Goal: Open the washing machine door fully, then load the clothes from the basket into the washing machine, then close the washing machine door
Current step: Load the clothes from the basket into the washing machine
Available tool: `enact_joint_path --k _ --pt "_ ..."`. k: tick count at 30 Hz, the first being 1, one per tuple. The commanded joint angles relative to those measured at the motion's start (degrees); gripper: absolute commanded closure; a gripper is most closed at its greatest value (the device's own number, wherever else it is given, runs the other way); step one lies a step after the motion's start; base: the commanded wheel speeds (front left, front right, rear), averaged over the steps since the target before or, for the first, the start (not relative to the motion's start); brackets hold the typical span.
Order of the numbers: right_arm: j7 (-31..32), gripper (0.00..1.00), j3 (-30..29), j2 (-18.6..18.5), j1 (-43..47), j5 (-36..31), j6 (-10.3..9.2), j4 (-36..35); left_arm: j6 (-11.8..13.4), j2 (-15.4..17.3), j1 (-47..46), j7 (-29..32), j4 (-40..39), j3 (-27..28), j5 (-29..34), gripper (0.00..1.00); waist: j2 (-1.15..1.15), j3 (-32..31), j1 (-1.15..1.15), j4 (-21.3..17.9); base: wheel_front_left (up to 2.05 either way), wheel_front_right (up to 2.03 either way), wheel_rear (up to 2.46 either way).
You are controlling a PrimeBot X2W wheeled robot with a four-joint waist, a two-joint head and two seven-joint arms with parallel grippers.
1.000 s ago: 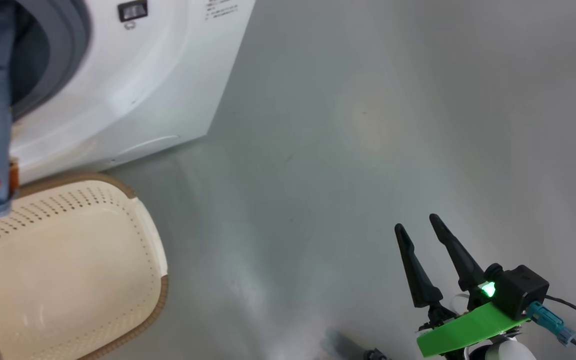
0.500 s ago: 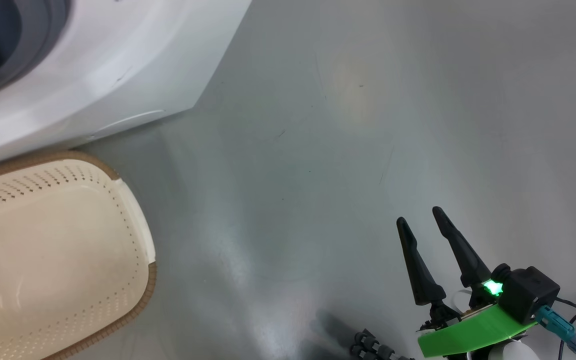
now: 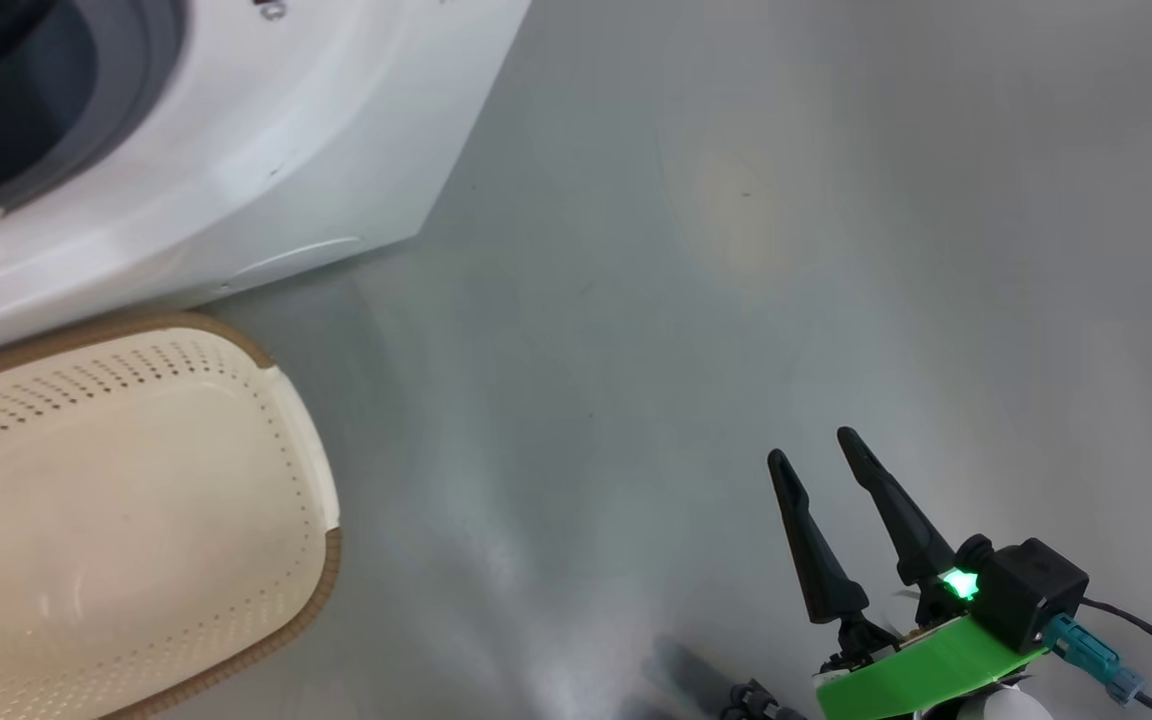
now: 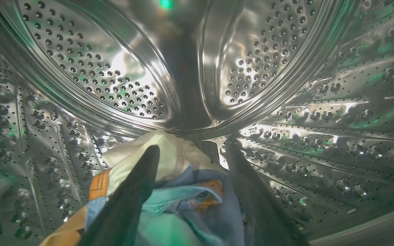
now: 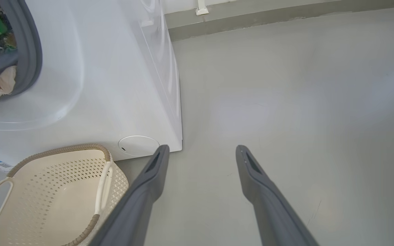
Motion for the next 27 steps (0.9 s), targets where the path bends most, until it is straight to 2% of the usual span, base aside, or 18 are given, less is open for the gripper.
enact_joint_path --k 1,9,16,27 --pt "-0.3 0.00 0.9 -0.8 -0.2 0.3 0.09 -0.8 0.6 1.6 -0.5 -0.3 -1.0 0.1 0.4 0.00 0.00 -0.8 0.00 1.2 0.00 0.00 0.00" --pt "-0.3 0.00 0.4 -0.8 -1.8 0.3 0.09 0.3 1.8 -2.0 1.9 -0.3 0.0 0.0 -1.0 0.00 0.00 -2.7 0.00 4.9 0.00 0.00 0.00" --pt "-0.3 0.00 -0.4 -0.8 -3.6 0.4 0.09 1.2 1.8 -4.7 5.4 -0.3 -1.5 0.2 -2.5 0.00 0.00 -4.6 0.00 8.5 0.00 0.00 0.00" --pt "-0.3 0.00 -2.6 -1.9 -4.9 -0.1 0.09 1.9 -0.8 -8.7 13.4 -0.3 -7.5 0.4 -5.2 0.00 0.00 -6.7 0.00 13.7 0.00 0.00 0.00"
